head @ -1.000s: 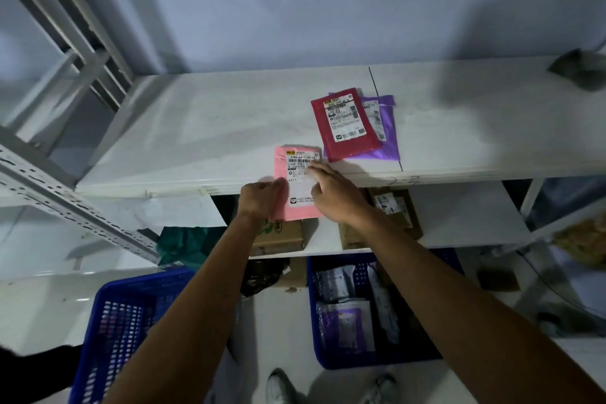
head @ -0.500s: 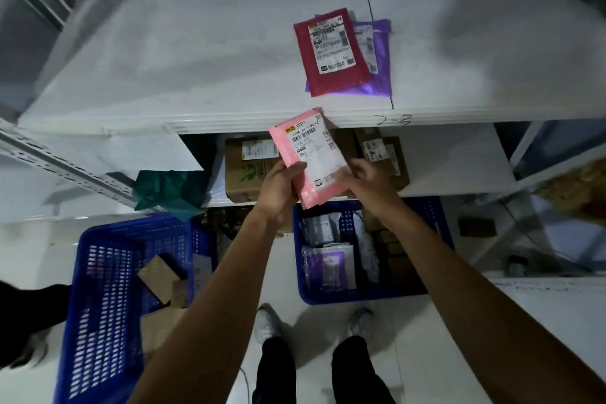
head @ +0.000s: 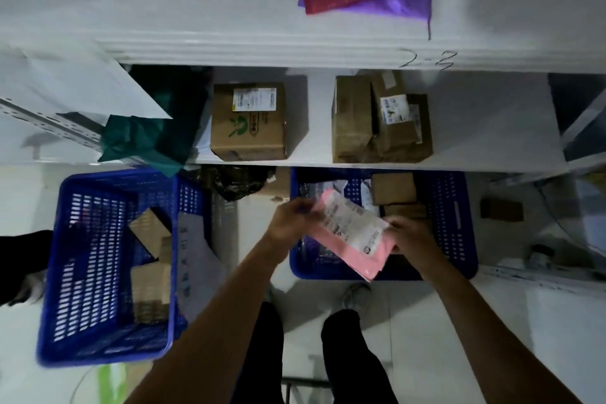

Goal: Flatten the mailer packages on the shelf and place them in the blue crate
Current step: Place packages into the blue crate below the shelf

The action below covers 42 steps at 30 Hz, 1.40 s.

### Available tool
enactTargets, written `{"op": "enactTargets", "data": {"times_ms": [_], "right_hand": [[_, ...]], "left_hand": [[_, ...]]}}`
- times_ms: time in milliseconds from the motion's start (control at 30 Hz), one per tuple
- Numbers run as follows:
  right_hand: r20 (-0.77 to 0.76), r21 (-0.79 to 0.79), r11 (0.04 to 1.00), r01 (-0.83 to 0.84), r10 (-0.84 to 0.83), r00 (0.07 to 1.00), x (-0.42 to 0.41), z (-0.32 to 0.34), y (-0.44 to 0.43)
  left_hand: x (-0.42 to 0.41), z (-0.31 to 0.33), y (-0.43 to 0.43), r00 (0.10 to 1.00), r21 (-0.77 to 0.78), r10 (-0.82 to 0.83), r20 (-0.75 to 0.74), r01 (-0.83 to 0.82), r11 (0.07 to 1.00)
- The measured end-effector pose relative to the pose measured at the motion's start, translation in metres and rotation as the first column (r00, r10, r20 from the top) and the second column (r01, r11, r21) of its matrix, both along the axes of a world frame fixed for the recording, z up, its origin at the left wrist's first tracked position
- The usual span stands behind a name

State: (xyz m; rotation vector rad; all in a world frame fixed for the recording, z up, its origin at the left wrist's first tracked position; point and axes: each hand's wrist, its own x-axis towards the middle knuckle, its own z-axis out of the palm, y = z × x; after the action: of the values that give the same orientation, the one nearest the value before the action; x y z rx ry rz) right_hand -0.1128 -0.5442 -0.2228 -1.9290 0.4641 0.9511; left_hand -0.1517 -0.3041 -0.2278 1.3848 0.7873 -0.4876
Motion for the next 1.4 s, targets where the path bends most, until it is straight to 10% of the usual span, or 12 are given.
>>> {"op": "enactTargets", "data": {"times_ms": [233, 900, 1400], "right_hand": [[-0.209, -0.122, 0.934, 0.337, -0.356, 0.911, -0.036, -0.121, -0.053], [-0.141, -0.302, 0.931, -0.205, 0.169, 0.975, -0.032, -0.455, -0.019], [-0.330, -0.112, 0.969, -0.220, 0.173, 0.928, -0.031, -0.498, 0.013]], "left_hand": [[-0.044, -0.121, -0.077, 0.940, 0.055, -0.240, -0.243, 0.260, 0.964], [-0.035, -0.432, -0.072, 0.815, 0.375, -0.261, -0.518, 0.490, 0.787], [-0.022, -0.483, -0.056, 0.728, 0.267, -0.224, -0.648, 0.492, 0.829]]}}
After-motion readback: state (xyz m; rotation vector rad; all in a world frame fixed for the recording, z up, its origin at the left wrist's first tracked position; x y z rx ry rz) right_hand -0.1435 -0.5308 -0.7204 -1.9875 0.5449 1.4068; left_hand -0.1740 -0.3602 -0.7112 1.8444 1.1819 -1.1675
